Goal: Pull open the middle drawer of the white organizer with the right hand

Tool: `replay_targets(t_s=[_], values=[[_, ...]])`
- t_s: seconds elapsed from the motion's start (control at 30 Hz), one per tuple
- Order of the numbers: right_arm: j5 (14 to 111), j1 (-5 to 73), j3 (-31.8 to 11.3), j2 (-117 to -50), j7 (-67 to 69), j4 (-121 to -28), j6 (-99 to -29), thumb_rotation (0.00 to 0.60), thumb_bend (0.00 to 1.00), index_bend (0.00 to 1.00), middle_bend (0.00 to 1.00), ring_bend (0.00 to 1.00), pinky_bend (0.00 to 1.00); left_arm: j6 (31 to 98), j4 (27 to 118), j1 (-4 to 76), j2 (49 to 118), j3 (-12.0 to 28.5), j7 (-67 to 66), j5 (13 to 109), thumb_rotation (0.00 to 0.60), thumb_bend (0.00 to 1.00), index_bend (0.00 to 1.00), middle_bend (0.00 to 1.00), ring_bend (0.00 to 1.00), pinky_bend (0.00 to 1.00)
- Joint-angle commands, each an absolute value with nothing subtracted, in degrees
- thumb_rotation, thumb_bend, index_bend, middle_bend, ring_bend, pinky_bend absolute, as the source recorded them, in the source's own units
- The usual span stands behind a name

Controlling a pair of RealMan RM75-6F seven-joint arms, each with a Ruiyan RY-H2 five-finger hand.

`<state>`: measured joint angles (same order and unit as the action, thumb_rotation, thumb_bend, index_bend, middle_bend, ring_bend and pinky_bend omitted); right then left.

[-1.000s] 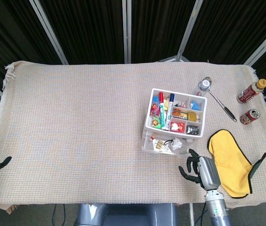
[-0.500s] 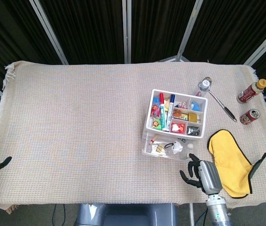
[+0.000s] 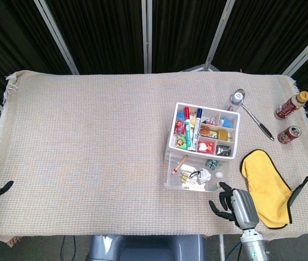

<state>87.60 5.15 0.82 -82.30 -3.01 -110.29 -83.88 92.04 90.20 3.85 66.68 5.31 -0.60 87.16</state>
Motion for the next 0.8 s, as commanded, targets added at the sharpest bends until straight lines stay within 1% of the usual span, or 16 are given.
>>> replay_targets(t_s=[0.03,0.27,0.33,0.63,0.8], values=[[87.88,5.08,0.83,-82.25,-2.73,-110.26,-83.97,0.6,0.22,0.44,0.79,0.83,0.65,92.04,90.2,3.84,66.69,5.31,-0.61,87.14,0.6,0.04,0.0,0.0,0.0,0.0],[89.02,4.76,1.08,-82.0,-1.69,-110.3,-84.28,0.6,0.18,0.3,0.79,0.83,0.65,92.04,90.22,3.84,66.67,5.37,-0.56,87.03,0.6,0.04,0.0,0.0,0.0,0.0],[89.28,4.59,1.23,-81.88,-1.6,-110.34,-84.43,0.6,0.18,0.28,0.79,0.83,0.65,92.03,90.23,3.82,66.65,5.38,-0.5,86.98,0.6,0.04,0.0,0.0,0.0,0.0],[93.42,3.39,2.52,-80.38,-0.9,-111.65,-86.84,0.6,0.16,0.27,0.79,0.83,0.65,92.09,90.21,3.8,66.65,5.43,-0.52,86.94,0.6,0.04,0.0,0.0,0.0,0.0],[95.34,3.67,0.85,-78.59,-4.01,-115.36,-88.19,0.6,0.14,0.28,0.8,0.83,0.65,92.17,90.22,3.78,66.67,5.47,-0.61,86.9,0.6,0.04,0.0,0.0,0.0,0.0]])
